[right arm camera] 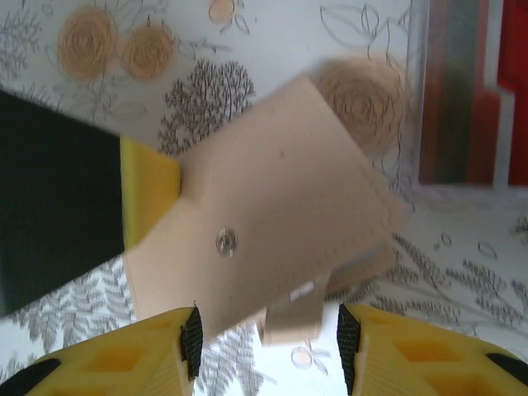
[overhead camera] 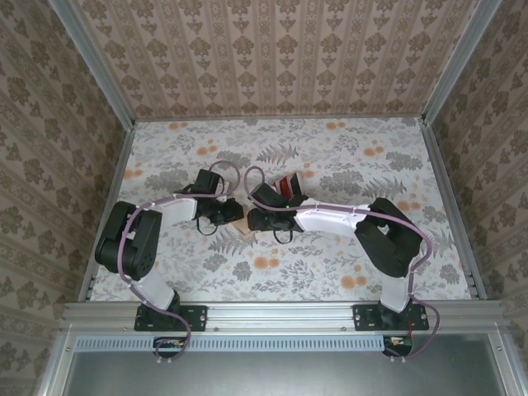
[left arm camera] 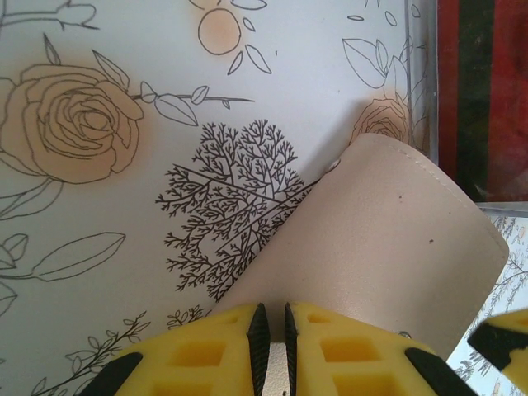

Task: Put the credit cards into the card holder
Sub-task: Slide the button at the card holder.

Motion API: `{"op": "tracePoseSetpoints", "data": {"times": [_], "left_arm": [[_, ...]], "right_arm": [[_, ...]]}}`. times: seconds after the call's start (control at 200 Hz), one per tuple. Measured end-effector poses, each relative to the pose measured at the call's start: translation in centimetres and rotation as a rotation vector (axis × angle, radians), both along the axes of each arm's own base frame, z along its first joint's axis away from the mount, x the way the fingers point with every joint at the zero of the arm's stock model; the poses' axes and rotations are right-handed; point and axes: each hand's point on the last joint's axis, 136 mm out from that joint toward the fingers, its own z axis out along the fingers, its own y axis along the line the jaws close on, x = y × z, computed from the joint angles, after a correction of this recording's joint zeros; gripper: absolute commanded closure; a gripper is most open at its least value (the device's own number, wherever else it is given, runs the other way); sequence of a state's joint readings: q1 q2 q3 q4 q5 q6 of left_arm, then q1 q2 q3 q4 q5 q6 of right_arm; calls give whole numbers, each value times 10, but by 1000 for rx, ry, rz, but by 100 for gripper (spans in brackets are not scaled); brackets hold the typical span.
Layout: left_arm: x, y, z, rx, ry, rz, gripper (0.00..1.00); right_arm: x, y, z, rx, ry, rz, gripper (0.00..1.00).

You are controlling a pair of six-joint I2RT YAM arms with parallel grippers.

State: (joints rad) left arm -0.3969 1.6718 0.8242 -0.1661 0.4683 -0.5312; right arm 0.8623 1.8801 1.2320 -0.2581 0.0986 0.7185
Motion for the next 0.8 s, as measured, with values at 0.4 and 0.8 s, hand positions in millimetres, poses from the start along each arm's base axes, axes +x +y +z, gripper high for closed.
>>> {"op": "tracePoseSetpoints", "data": {"times": [0.4,0.8], "left_arm": [[0,0,0,-2,-3,0,81],[0,-1,-1,-8,-3,-3,82]], "right_arm": [[8,-4,-21,-25,29,-42,64],[-5,-30,-32,-37,55,-71,55]]}}
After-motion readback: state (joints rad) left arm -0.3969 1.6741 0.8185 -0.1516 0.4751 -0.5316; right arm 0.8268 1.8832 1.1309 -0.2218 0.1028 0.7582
